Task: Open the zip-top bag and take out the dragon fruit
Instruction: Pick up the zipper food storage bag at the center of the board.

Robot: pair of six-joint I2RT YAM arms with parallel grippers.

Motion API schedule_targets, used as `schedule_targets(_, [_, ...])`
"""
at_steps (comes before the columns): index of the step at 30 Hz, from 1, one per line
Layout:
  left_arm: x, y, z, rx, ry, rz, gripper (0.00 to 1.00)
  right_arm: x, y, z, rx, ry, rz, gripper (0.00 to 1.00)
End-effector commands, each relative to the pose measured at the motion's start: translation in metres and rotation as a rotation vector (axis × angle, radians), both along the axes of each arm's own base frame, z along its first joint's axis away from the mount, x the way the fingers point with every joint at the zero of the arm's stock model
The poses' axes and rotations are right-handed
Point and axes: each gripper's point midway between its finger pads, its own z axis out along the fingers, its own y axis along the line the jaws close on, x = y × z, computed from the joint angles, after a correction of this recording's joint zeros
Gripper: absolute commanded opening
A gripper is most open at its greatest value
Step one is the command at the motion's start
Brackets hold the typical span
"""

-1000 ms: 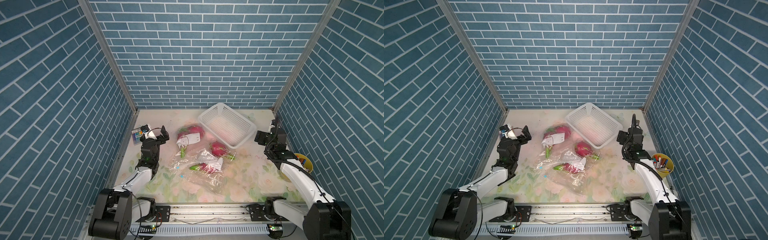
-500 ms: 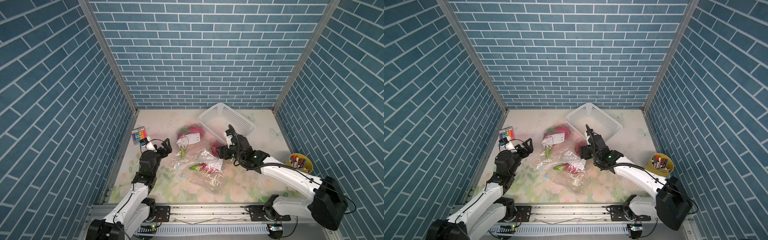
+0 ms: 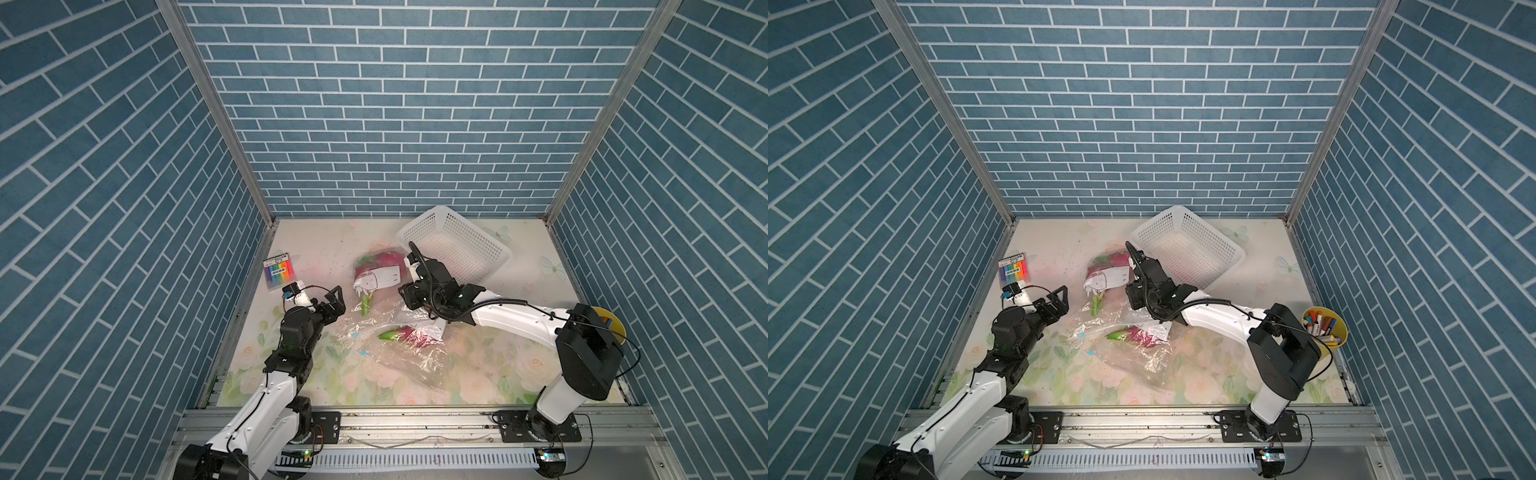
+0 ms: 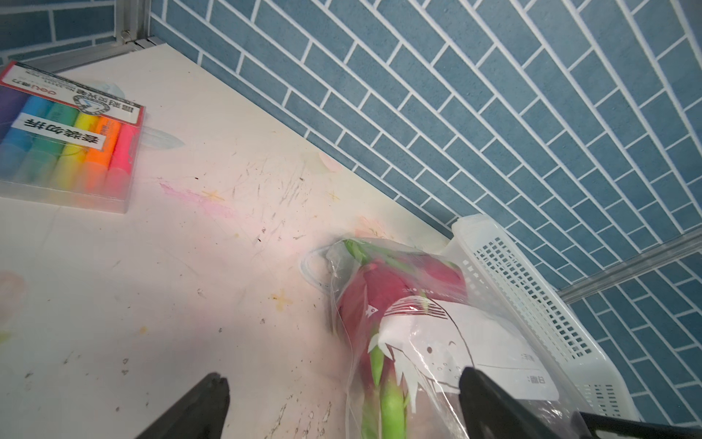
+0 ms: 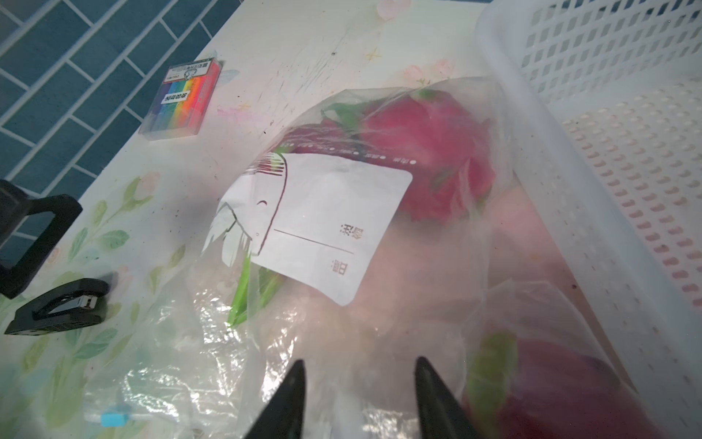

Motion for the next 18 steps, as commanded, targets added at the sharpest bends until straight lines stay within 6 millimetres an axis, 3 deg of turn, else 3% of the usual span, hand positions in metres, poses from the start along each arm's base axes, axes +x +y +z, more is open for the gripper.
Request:
schedule_targets(1, [-0.004, -0.013, -0.006, -0.017, 0.019, -0.076, 0.99, 0.005, 0.005, 0.003, 0.009, 0.004, -0.02, 0.27])
schedule_targets(4, [-0.01, -0.028, -0.014, -0.046, 0.048, -0.164, 0.97, 0.01, 0.008, 0.006, 0.013, 0.0, -0.028, 0.02])
schedule_targets(5, [-0.014, -0.033, -0.017, -0.06, 0.063, -0.194, 0.96, 0.013, 0.009, 0.008, 0.011, -0.005, -0.039, 0.0])
schedule_targets(12, [-0.025, -0.052, -0.028, -0.121, 0.087, -0.299, 0.97, 0.044, 0.003, 0.019, 0.015, -0.04, -0.103, 0.0])
schedule_targets(18, [-0.014, -0.07, -0.014, -0.188, 0.043, -0.373, 0.91, 0.05, 0.003, 0.023, 0.032, -0.04, -0.085, 0.0])
